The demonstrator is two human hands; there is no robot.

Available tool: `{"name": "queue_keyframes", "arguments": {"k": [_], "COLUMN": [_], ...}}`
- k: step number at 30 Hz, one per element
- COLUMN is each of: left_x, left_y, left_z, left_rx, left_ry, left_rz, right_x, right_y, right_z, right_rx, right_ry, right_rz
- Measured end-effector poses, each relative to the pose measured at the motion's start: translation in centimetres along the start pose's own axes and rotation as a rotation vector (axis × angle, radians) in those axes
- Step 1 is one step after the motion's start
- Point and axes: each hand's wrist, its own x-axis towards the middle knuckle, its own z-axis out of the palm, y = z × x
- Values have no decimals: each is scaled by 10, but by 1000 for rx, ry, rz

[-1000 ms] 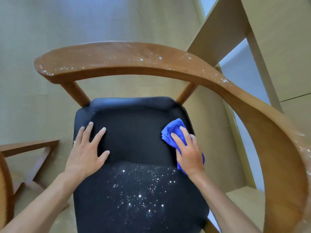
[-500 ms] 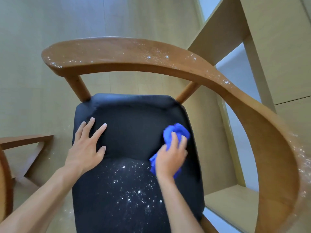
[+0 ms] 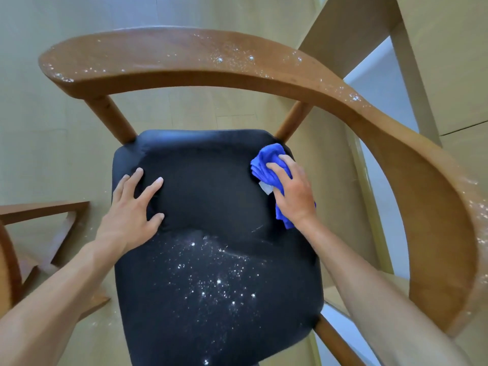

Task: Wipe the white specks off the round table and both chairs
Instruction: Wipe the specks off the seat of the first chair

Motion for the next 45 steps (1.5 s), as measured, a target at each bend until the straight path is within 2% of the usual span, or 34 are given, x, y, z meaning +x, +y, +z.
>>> {"name": "queue_keyframes", "arguments": {"k": [4, 8, 11, 16, 19, 21, 25, 29, 31, 33, 35, 37, 40, 45], "left_x": [-2, -2, -2, -2, -1, -2, -3, -2, -1, 0, 1, 2, 1, 1], "left_y": [2, 3, 1, 0, 6, 11, 15, 13, 12, 10, 9, 8, 10, 10], "left_z": [0, 0, 1, 1, 0, 1, 1, 2, 4, 4, 4, 3, 6, 4], "left_rx": [-3, -6, -9, -6, 25, 76, 75, 42, 31, 18, 11, 3, -16, -30], "left_ry": [-5, -3, -7, -9, -15, -18, -26, -17, -7, 2, -1, -2, 8, 21], "left_rz": [-6, -9, -14, 0, -10, -24, -56, -68, -68, -69, -66, -68, -75, -79], "right_x": [-101, -200, -206, -186, -190, -194, -174, -109, -64, -22, 4, 4, -40, -146], "right_y": [-4, -14, -17, -21, -29, -31, -20, 3, 6, 1, -2, -1, 7, 19], "right_z": [-16, -38, -46, -63, -61, -56, -50, -34, -22, -13, -11, -13, -22, -50], "right_rx": [12, -7, -46, -156, -284, -327, -331, -338, -360, -316, -241, -187, -145, -116], "right_ry": [-101, -410, -544, -535, -593, -637, -544, -394, -314, -244, -274, -299, -358, -685], "right_rz": [-89, -492, -588, -682, -540, -510, -627, -743, -648, -470, -354, -350, -485, -930]}}
